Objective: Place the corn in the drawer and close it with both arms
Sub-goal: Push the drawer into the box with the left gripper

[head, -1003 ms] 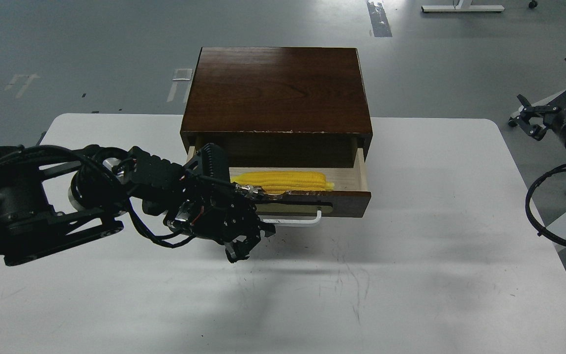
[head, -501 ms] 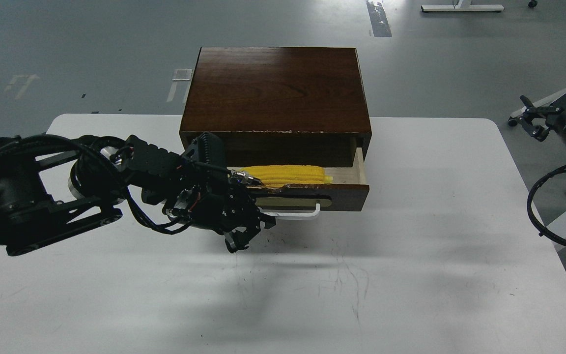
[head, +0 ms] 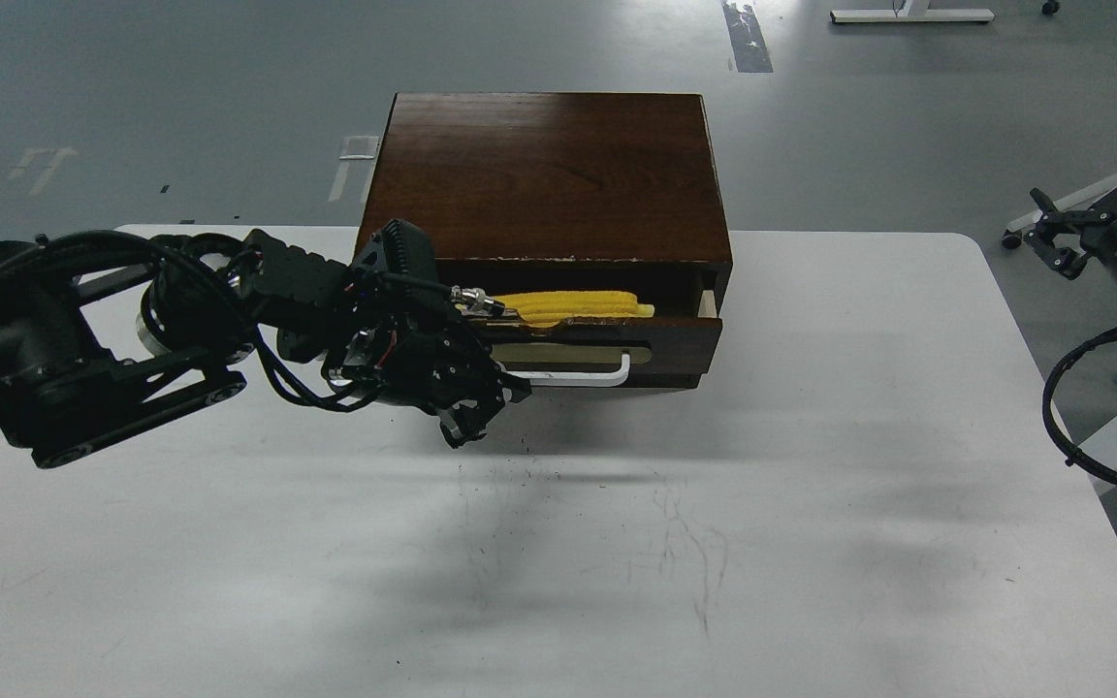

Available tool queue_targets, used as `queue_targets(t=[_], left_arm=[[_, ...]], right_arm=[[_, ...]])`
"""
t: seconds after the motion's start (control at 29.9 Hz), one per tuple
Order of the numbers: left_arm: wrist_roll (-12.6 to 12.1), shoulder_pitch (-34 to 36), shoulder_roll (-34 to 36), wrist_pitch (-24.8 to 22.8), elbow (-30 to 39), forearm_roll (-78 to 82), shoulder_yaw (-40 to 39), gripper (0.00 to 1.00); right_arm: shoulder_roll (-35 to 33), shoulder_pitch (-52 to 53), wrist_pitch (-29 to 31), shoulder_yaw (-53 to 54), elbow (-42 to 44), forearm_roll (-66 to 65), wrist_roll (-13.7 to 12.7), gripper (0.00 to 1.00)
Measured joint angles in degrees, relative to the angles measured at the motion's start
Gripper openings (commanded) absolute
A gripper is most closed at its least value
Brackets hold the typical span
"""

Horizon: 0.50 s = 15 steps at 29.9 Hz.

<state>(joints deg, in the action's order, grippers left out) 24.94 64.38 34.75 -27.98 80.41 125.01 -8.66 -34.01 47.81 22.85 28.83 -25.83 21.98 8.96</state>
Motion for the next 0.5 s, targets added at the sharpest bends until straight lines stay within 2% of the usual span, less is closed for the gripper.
queue_targets(t=[0.5], left_arm=[[0.2, 0.7, -3.7, 0.0, -7.0, 0.0, 0.1, 0.0]], right_arm=[[0.0, -0.1, -0.1, 0.1, 0.0, 0.0, 0.0, 1.0]])
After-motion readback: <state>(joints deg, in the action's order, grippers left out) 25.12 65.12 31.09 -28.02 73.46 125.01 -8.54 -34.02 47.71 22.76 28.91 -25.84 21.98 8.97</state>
